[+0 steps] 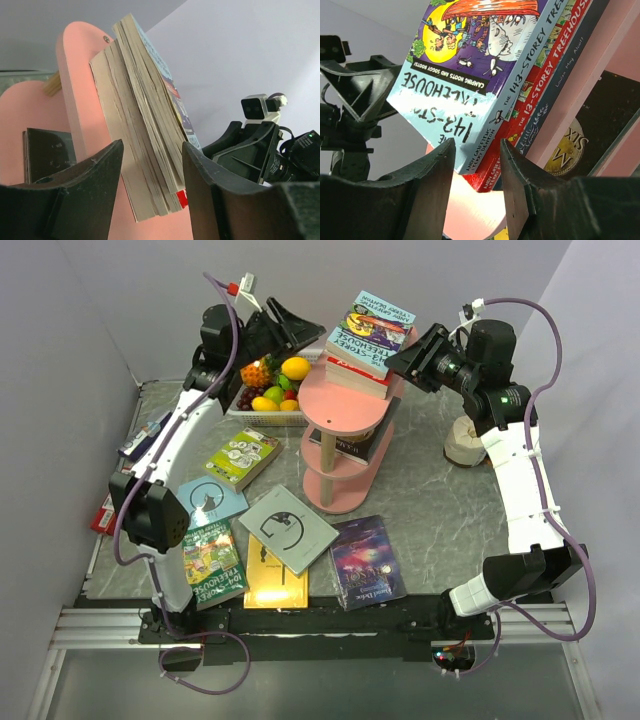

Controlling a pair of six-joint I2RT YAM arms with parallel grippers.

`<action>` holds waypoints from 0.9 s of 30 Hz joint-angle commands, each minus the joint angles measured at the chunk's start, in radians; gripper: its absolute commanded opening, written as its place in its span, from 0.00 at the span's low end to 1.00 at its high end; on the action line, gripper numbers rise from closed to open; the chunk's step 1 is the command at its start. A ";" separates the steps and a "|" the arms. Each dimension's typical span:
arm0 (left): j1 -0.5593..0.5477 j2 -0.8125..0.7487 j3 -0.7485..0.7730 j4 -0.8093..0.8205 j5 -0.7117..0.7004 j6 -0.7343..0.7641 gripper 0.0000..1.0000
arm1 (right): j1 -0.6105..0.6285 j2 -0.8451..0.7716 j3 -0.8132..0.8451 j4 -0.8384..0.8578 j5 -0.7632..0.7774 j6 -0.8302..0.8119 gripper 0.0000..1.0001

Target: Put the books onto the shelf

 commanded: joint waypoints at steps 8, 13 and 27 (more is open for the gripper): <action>-0.051 -0.029 0.005 0.076 0.051 0.007 0.42 | 0.014 -0.006 0.055 0.027 -0.007 -0.012 0.48; -0.051 -0.058 -0.024 0.082 0.051 0.015 0.33 | 0.015 -0.003 0.057 0.032 -0.013 -0.008 0.47; -0.051 -0.115 -0.089 0.114 0.056 0.012 0.30 | 0.031 -0.031 0.009 0.052 -0.010 -0.008 0.36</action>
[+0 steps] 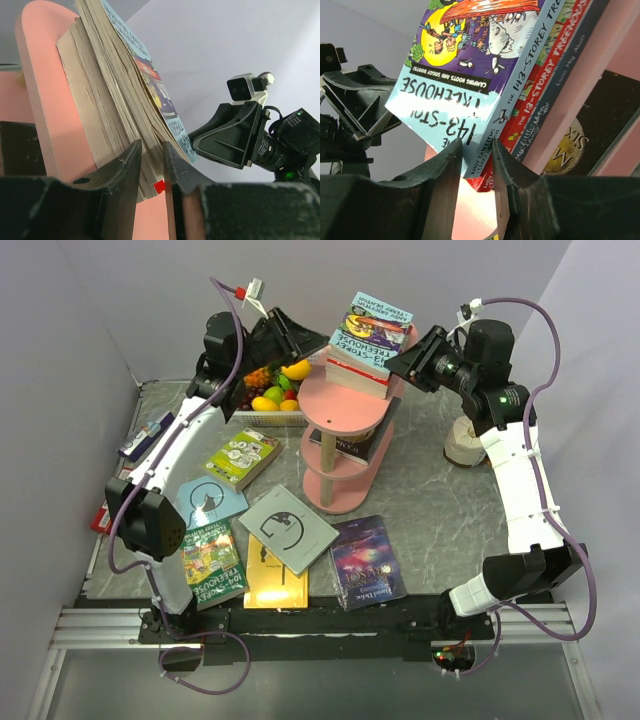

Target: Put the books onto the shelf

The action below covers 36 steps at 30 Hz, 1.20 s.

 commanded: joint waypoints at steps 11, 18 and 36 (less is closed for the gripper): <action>-0.011 -0.097 -0.047 0.062 0.039 0.019 0.30 | 0.029 -0.053 -0.017 0.058 -0.004 -0.005 0.34; -0.011 -0.097 -0.044 0.039 0.028 0.040 0.30 | 0.026 -0.076 -0.033 0.053 0.008 -0.014 0.35; -0.021 -0.071 -0.032 0.051 0.053 0.025 0.31 | 0.028 -0.107 -0.089 0.076 0.001 -0.008 0.35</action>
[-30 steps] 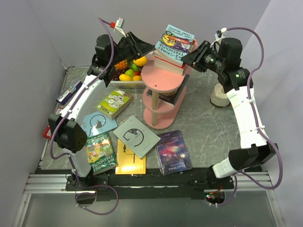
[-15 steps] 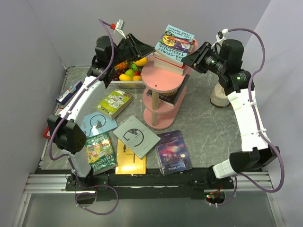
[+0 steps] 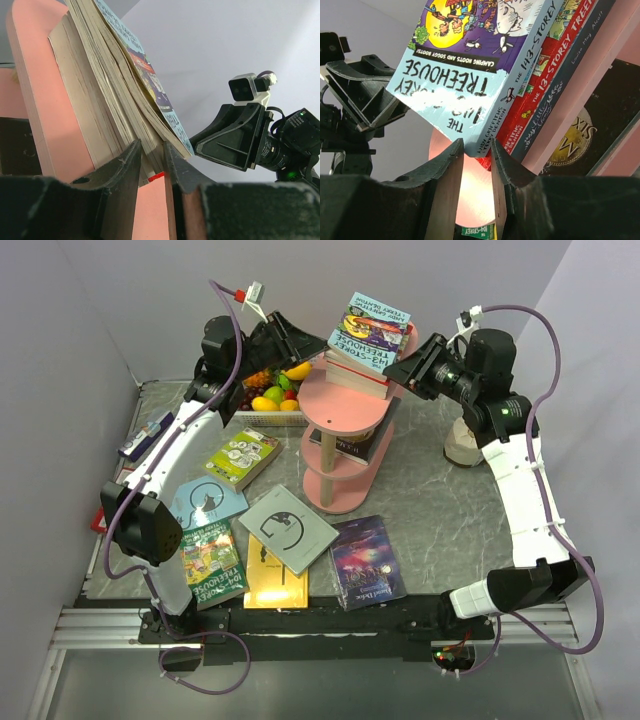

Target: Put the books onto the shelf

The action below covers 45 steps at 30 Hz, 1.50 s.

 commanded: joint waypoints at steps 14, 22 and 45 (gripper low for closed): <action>0.000 -0.064 0.000 0.012 0.012 0.027 0.36 | -0.042 -0.102 -0.020 0.042 0.025 0.007 0.49; 0.065 -0.085 -0.034 0.034 0.015 -0.003 0.44 | -0.089 -0.187 -0.061 0.036 0.059 0.012 0.57; 0.112 0.254 0.411 -0.114 -0.080 -0.053 0.39 | -0.092 -0.440 -0.397 0.086 0.143 -0.013 0.43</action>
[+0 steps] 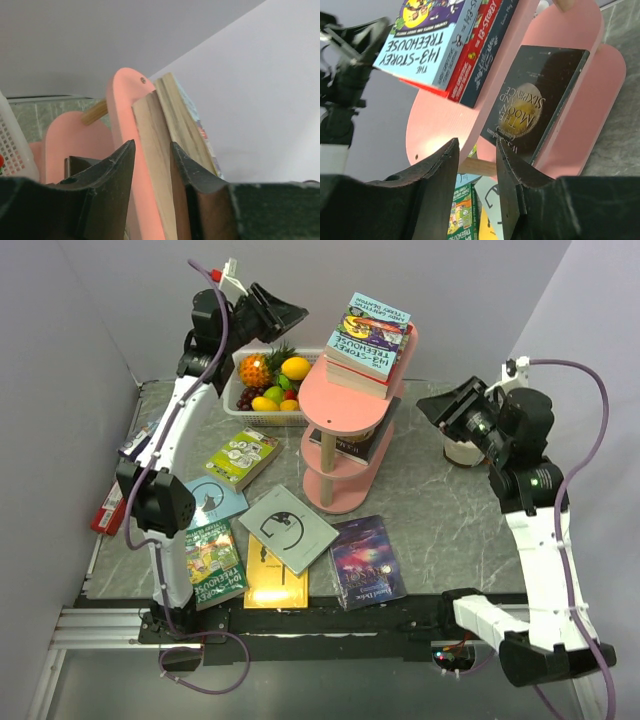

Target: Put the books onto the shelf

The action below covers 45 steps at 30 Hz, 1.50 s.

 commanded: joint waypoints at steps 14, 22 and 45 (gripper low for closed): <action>-0.042 0.119 0.067 0.301 0.055 -0.179 0.34 | 0.003 -0.147 -0.154 0.037 0.001 0.001 0.41; -0.064 0.144 0.069 0.362 0.111 -0.201 0.33 | 0.004 -0.139 -0.156 0.050 -0.010 0.007 0.41; -0.110 0.075 -0.043 0.425 0.137 -0.178 0.33 | 0.004 -0.145 -0.197 0.070 -0.024 0.019 0.41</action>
